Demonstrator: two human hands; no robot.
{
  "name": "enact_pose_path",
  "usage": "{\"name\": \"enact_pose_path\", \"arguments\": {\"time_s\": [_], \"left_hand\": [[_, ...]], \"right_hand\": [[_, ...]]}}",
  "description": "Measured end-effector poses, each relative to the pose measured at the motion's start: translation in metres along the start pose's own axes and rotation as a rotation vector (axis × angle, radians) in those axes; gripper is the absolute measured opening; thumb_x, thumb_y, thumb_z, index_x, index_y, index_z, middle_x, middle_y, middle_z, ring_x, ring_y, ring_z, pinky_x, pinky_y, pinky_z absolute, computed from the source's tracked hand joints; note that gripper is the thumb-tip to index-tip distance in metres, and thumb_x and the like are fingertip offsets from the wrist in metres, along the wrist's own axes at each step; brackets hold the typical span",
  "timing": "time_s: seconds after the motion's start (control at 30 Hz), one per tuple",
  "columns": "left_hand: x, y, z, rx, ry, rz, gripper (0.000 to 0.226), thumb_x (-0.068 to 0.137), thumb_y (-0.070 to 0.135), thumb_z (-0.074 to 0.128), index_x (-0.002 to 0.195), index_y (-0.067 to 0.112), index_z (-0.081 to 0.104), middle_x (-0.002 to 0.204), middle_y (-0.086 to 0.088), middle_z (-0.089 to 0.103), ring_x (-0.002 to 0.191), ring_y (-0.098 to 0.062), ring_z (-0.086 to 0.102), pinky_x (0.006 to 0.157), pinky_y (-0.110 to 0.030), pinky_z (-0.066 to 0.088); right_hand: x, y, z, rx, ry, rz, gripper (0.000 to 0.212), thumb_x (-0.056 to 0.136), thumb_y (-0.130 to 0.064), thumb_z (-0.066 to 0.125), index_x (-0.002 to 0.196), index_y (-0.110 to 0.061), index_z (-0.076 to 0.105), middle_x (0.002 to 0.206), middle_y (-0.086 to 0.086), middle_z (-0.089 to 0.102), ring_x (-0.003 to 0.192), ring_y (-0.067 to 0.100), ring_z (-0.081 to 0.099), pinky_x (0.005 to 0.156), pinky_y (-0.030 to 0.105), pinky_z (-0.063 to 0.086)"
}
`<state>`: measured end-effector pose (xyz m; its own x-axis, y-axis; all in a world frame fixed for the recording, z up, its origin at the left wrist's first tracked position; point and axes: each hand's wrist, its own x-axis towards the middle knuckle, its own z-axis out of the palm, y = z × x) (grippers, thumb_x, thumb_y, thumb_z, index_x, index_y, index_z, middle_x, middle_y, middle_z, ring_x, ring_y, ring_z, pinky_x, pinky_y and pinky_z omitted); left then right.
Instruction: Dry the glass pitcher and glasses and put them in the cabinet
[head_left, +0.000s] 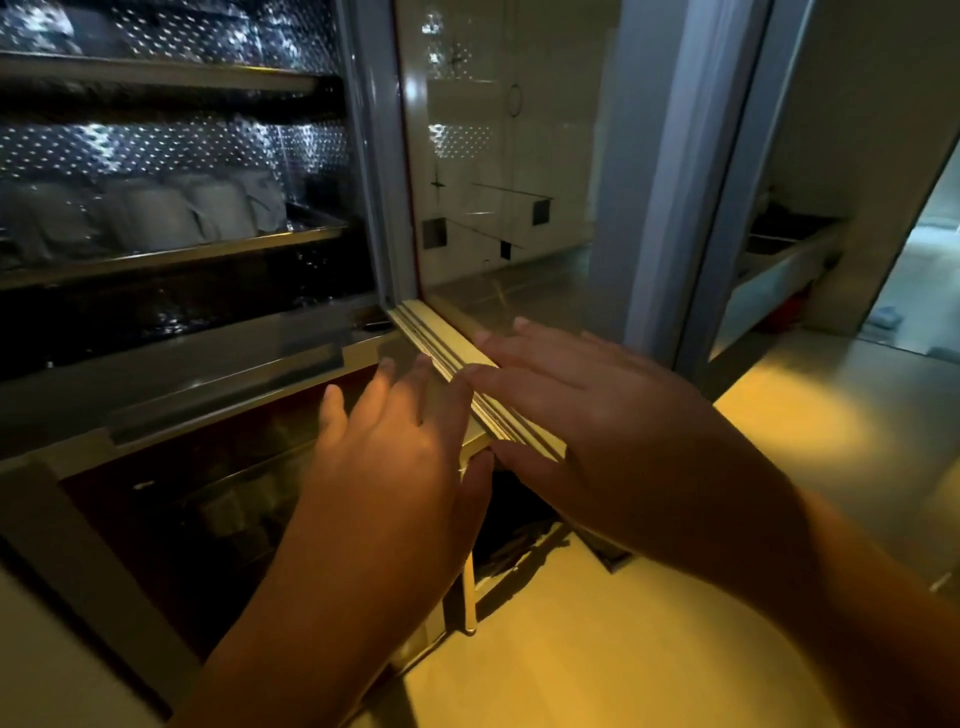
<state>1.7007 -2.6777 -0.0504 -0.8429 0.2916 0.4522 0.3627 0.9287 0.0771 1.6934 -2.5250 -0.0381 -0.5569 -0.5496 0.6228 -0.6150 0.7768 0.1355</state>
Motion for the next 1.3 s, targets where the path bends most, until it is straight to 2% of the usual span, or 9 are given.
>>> {"name": "enact_pose_path", "arguments": {"time_s": [0.13, 0.3, 0.43, 0.63, 0.77, 0.87, 1.03, 1.13, 1.3], "left_hand": [[0.003, 0.007, 0.003, -0.033, -0.019, 0.03, 0.06, 0.089, 0.048, 0.035, 0.143, 0.035, 0.013, 0.154, 0.005, 0.013, 0.142, -0.017, 0.006, 0.111, -0.041, -0.002], [0.004, 0.011, 0.002, -0.066, 0.021, 0.068, 0.052, 0.092, 0.038, 0.046, 0.141, 0.025, 0.034, 0.147, -0.004, 0.034, 0.138, -0.026, 0.026, 0.108, -0.053, 0.009], [0.003, 0.004, 0.008, -0.041, 0.077, 0.118, 0.055, 0.072, 0.036, 0.055, 0.12, 0.011, 0.058, 0.12, -0.017, 0.061, 0.113, -0.041, 0.054, 0.088, -0.068, 0.029], [0.003, 0.002, 0.009, -0.032, 0.133, 0.143, 0.052, 0.078, 0.042, 0.046, 0.116, 0.009, 0.06, 0.116, -0.017, 0.063, 0.11, -0.039, 0.057, 0.086, -0.068, 0.034], [-0.001, -0.002, 0.01, -0.011, 0.18, 0.128, 0.052, 0.078, 0.043, 0.042, 0.113, 0.009, 0.061, 0.11, -0.017, 0.065, 0.106, -0.04, 0.059, 0.084, -0.066, 0.035], [-0.004, -0.004, 0.01, -0.038, 0.251, 0.097, 0.042, 0.082, 0.034, 0.056, 0.112, 0.005, 0.061, 0.112, -0.019, 0.063, 0.104, -0.039, 0.06, 0.089, -0.065, 0.034], [-0.014, -0.025, 0.006, 0.123, 0.278, 0.054, 0.043, 0.071, 0.033, 0.056, 0.101, 0.003, 0.061, 0.096, -0.023, 0.066, 0.089, -0.043, 0.064, 0.078, -0.069, 0.041], [-0.028, -0.045, -0.006, 0.162, 0.246, -0.112, 0.052, 0.079, 0.043, 0.037, 0.108, 0.007, 0.061, 0.106, -0.021, 0.064, 0.099, -0.044, 0.06, 0.082, -0.07, 0.039], [-0.05, -0.067, -0.019, 0.237, 0.333, -0.208, 0.062, 0.077, 0.043, 0.036, 0.116, 0.0, 0.058, 0.116, -0.025, 0.06, 0.11, -0.048, 0.053, 0.081, -0.07, 0.032]], "right_hand": [[-0.007, 0.003, -0.014, -0.051, 0.082, -0.011, 0.042, 0.081, -0.028, 0.044, 0.109, -0.005, 0.066, 0.115, 0.015, 0.064, 0.107, 0.031, 0.061, 0.086, 0.037, 0.045], [-0.012, 0.011, -0.03, -0.134, 0.09, -0.116, 0.043, 0.082, -0.03, 0.044, 0.114, -0.008, 0.062, 0.122, 0.015, 0.06, 0.115, 0.032, 0.055, 0.093, 0.046, 0.037], [-0.009, 0.033, -0.028, -0.197, 0.076, -0.285, 0.038, 0.086, -0.027, 0.048, 0.117, -0.009, 0.06, 0.124, 0.014, 0.058, 0.121, 0.031, 0.049, 0.101, 0.053, 0.027], [0.008, 0.054, -0.005, -0.204, 0.157, -0.446, 0.033, 0.094, -0.033, 0.045, 0.122, -0.015, 0.047, 0.126, 0.009, 0.058, 0.126, 0.025, 0.043, 0.11, 0.048, 0.02], [0.017, 0.051, 0.0, -0.222, 0.234, -0.5, 0.038, 0.092, -0.04, 0.048, 0.122, -0.017, 0.054, 0.126, 0.006, 0.059, 0.126, 0.028, 0.045, 0.108, 0.048, 0.026], [0.023, 0.037, 0.001, -0.191, 0.255, -0.531, 0.04, 0.089, -0.041, 0.051, 0.118, -0.015, 0.061, 0.125, 0.006, 0.059, 0.124, 0.03, 0.047, 0.106, 0.05, 0.029], [0.042, -0.001, 0.008, -0.177, 0.242, -0.588, 0.041, 0.088, -0.036, 0.054, 0.12, -0.012, 0.061, 0.127, 0.008, 0.059, 0.126, 0.032, 0.044, 0.107, 0.051, 0.021], [0.055, -0.023, 0.014, -0.183, 0.246, -0.592, 0.041, 0.091, -0.033, 0.049, 0.124, -0.012, 0.058, 0.129, 0.008, 0.057, 0.128, 0.032, 0.042, 0.109, 0.049, 0.016], [0.073, -0.052, 0.021, -0.167, 0.255, -0.606, 0.043, 0.089, -0.031, 0.045, 0.125, -0.011, 0.056, 0.13, 0.01, 0.056, 0.127, 0.034, 0.042, 0.107, 0.051, 0.013]]}}
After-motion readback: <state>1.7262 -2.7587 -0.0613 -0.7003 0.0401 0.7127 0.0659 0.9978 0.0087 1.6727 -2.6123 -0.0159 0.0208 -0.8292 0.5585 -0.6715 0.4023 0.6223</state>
